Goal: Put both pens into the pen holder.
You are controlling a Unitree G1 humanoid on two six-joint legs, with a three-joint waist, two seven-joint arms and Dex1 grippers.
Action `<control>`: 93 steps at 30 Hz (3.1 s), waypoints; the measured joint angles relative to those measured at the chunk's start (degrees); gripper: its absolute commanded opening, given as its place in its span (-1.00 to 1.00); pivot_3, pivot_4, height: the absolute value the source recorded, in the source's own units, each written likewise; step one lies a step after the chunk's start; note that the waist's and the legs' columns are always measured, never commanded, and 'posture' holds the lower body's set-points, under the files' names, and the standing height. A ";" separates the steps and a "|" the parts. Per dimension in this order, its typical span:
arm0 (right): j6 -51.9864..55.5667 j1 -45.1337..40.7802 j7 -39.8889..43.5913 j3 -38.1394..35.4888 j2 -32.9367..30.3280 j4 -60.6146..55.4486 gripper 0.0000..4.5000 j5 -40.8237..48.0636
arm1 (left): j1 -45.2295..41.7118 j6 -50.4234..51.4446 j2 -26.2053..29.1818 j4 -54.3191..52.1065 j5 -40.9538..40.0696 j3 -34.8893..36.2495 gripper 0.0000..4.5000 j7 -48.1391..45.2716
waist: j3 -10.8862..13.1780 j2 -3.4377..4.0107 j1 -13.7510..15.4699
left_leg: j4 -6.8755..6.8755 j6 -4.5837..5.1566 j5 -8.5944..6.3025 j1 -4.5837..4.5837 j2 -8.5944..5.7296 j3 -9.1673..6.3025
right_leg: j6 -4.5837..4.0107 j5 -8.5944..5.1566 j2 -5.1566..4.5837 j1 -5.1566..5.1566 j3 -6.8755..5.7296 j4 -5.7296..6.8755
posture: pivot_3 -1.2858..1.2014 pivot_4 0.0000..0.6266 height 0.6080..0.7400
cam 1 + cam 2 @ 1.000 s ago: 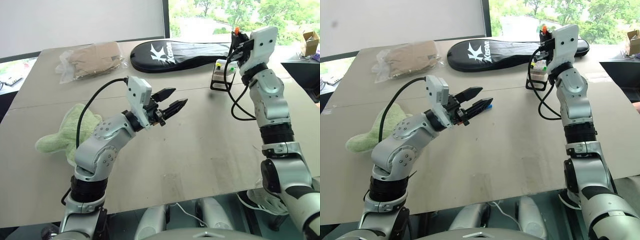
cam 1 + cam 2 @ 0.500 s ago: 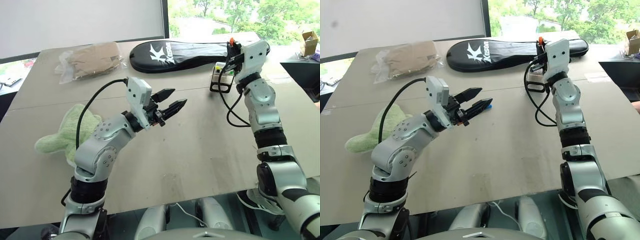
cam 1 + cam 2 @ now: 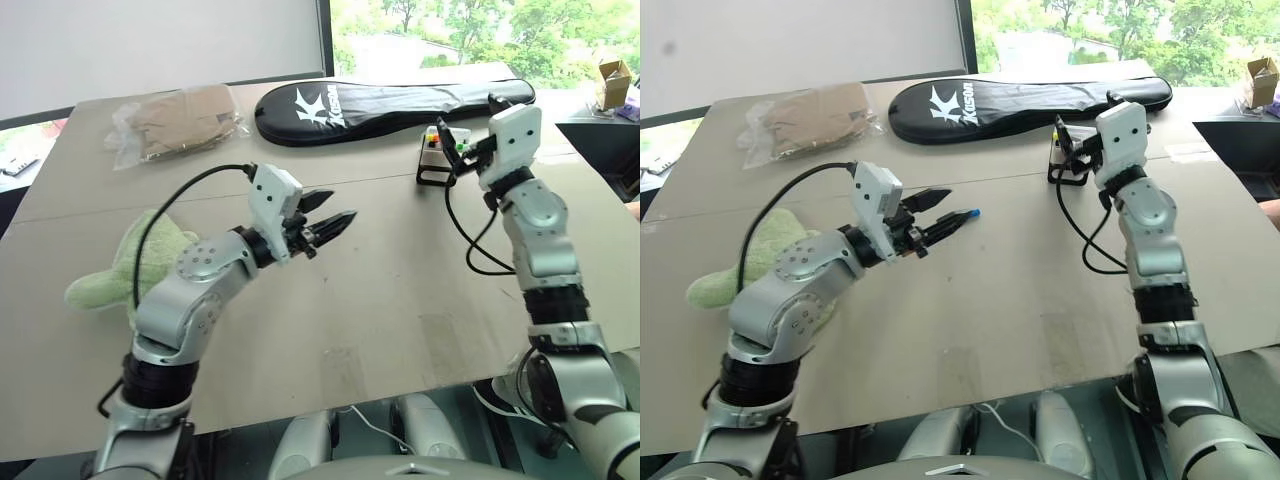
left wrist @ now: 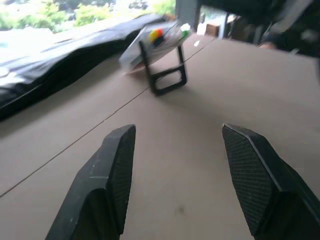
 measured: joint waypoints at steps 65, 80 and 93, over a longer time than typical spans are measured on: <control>46.95 -7.63 -16.26 -15.48 -4.23 -17.29 -0.96 44.65 | -5.95 -2.76 -7.95 4.46 -1.80 6.04 0.29 -12.87 | 0.01 0.01 -0.42 | 0.75 0.00 0.00 -0.80 -0.39 -0.61 | 0.05 -0.01 -0.23 -0.39 -0.42 0.32 | 0.03 -0.52 1.00; 16.02 -11.16 -12.59 -2.62 0.31 -0.82 -0.96 11.26 | -3.91 -8.59 -12.22 1.22 3.50 0.53 0.29 -7.71 | 0.01 0.01 -0.45 | 0.81 0.00 0.00 -0.77 -0.35 -0.40 | 0.05 0.00 -0.21 -0.49 -0.13 0.55 | 0.03 -0.52 1.00; 6.29 -12.06 -10.98 -0.45 3.98 7.21 -0.96 1.71 | -2.58 -8.06 -12.18 1.03 3.21 0.50 0.29 -5.71 | 0.01 0.01 -0.54 | 0.83 0.00 0.01 -0.70 -0.34 -0.28 | 0.05 0.00 -0.21 -0.55 -0.08 0.71 | 0.03 -0.52 1.00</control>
